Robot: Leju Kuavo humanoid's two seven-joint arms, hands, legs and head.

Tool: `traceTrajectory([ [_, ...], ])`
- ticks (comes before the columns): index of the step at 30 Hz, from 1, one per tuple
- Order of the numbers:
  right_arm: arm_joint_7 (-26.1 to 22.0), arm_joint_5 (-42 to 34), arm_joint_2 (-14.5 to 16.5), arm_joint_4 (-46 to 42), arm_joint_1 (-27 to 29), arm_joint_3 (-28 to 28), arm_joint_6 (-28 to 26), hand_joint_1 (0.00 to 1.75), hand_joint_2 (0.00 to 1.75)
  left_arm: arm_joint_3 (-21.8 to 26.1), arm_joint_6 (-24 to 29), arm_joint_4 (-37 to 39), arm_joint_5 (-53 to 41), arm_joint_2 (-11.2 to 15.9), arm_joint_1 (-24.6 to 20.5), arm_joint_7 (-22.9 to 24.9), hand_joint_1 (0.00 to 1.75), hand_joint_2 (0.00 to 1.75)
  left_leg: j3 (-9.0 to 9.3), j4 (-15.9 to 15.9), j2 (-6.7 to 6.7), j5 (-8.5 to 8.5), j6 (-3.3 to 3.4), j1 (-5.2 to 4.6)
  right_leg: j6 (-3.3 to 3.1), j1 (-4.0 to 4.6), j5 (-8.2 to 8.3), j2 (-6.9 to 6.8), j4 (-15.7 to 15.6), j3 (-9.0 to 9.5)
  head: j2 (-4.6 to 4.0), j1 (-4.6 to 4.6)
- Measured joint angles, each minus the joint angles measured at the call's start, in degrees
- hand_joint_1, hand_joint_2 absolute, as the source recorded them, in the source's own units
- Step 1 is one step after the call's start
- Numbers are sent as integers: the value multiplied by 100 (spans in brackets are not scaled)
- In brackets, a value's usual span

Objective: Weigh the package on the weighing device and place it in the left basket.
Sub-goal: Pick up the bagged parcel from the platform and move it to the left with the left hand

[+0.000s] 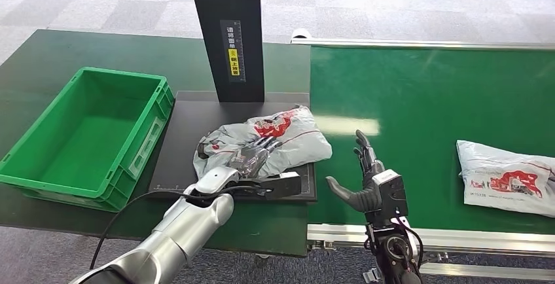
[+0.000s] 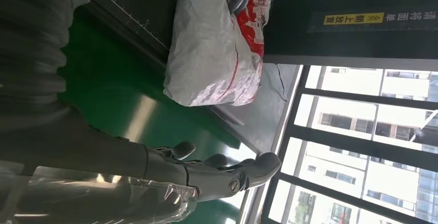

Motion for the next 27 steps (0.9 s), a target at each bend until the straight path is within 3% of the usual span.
traceTrajectory([
  [9, 7, -11, 7, -111, 94, -86, -4, 0, 175, 132, 388, 56, 123, 3, -8, -127, 175, 175, 0, 0, 1, 0, 0, 1, 0, 0, 1, 0, 1, 0, 0, -1],
  [19, 74, -127, 4, -241, 191, -92, -25, 0, 175, 398, 1654, -349, 582, 67, 217, -642, 175, 175, -7, 0, -1, 0, 0, 0, 1, 0, 0, 0, 0, -5, 0, -1],
  [27, 103, -243, -19, -270, 194, -92, -100, 0, 175, 441, 1774, -729, 1142, 70, 336, -1167, 175, 175, -8, 0, 0, 0, 0, 0, 1, 0, 0, 0, 0, -7, 0, 0],
])
